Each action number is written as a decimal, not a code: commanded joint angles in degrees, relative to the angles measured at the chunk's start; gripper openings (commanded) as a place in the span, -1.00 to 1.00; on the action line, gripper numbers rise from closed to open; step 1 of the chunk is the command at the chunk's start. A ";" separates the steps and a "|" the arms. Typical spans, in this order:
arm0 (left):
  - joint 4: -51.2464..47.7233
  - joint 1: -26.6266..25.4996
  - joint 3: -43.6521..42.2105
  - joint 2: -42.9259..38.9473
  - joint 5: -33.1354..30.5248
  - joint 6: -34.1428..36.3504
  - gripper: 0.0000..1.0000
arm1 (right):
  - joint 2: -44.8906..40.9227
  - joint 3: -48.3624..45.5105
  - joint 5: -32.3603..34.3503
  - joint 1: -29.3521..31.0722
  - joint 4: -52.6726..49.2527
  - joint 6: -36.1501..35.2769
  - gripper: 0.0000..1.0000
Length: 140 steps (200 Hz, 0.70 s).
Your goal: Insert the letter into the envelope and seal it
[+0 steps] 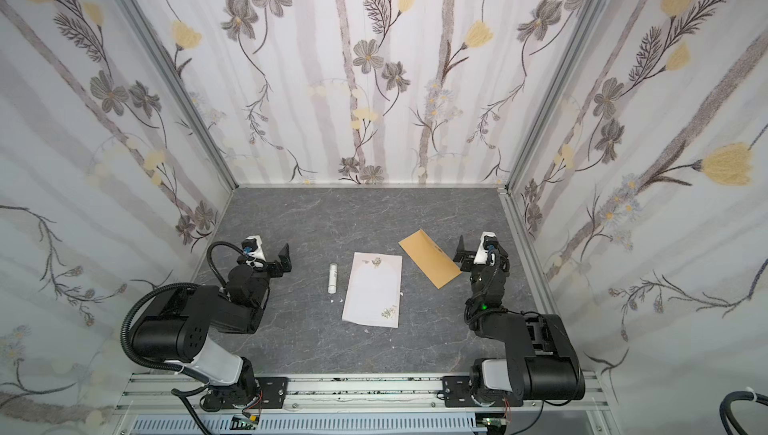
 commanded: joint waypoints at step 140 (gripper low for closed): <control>0.77 0.09 1.21 0.10 -6.93 -2.98 1.00 | -0.04 0.32 -0.71 -0.03 1.92 -0.17 0.99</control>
